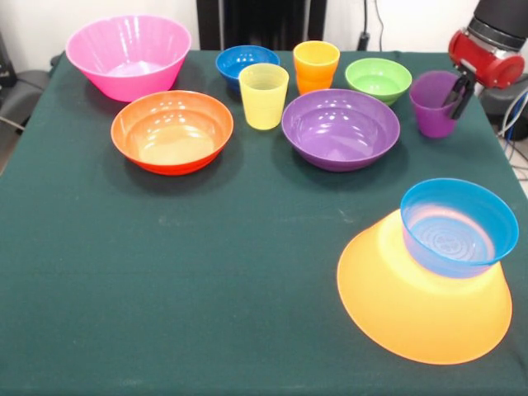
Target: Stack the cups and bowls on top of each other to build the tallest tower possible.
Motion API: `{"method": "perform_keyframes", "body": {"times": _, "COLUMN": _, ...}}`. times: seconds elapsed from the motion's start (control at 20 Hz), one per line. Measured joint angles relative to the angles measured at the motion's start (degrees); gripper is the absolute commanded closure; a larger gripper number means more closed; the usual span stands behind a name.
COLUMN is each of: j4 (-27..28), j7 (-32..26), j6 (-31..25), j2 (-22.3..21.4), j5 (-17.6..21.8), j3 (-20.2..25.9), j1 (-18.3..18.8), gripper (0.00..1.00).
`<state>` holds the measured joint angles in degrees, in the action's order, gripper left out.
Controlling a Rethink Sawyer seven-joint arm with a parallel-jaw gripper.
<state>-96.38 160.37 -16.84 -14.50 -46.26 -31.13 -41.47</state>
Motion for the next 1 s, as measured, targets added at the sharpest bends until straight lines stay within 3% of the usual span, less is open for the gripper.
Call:
{"method": "perform_keyframes", "body": {"times": 0.35, "j4": -0.02, "j7": 0.01, "j6": 0.07, "j2": -3.28, "j5": 0.40, "j3": 3.50, "j1": 4.18, "gripper": 1.00}}
{"method": "perform_keyframes", "body": {"times": 0.6, "j4": 0.04, "j7": 0.01, "j6": -0.61, "j2": -6.54, "j5": 3.78, "j3": 7.50, "j1": 9.55, "gripper": 1.00}}
{"method": "perform_keyframes", "body": {"times": 0.7, "j4": 1.03, "j7": -0.01, "j6": -3.76, "j2": -8.12, "j5": 7.79, "j3": 8.09, "j1": 12.18, "gripper": 1.00}}
{"method": "perform_keyframes", "body": {"times": 0.85, "j4": 3.39, "j7": -0.01, "j6": -8.13, "j2": -8.83, "j5": 12.59, "j3": 6.88, "j1": 13.24, "gripper": 1.00}}
{"method": "perform_keyframes", "body": {"times": 1.0, "j4": 10.20, "j7": -0.48, "j6": -17.07, "j2": -8.94, "j5": 22.36, "j3": 2.98, "j1": 13.33, "gripper": 1.00}}
